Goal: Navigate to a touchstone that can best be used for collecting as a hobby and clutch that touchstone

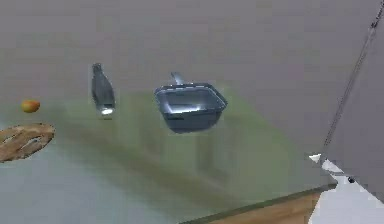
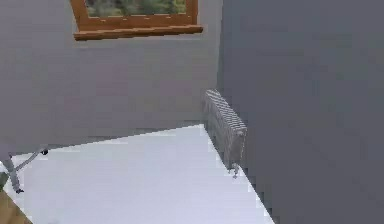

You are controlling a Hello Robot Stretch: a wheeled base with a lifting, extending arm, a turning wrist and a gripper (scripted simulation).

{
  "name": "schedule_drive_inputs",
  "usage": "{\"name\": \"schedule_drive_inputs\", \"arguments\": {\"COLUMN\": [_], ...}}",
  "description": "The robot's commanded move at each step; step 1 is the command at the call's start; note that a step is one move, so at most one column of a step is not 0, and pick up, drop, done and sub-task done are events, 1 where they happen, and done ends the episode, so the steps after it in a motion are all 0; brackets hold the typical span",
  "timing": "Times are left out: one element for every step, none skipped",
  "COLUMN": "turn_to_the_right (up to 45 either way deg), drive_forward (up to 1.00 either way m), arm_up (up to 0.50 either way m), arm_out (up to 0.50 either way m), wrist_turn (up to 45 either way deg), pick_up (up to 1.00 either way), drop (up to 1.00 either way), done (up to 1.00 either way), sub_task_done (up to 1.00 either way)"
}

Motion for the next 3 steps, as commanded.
{"name": "schedule_drive_inputs", "arguments": {"turn_to_the_right": [39.0,0.0,45.0], "drive_forward": [0.0,0.15,0.0], "arm_up": [0.0,0.0,0.0], "arm_out": [0.0,0.0,0.0], "wrist_turn": [0.0,0.0,0.0], "pick_up": [0.0,0.0,0.0], "drop": [0.0,0.0,0.0], "done": [0.0,0.0,0.0], "sub_task_done": [0.0,0.0,0.0]}}
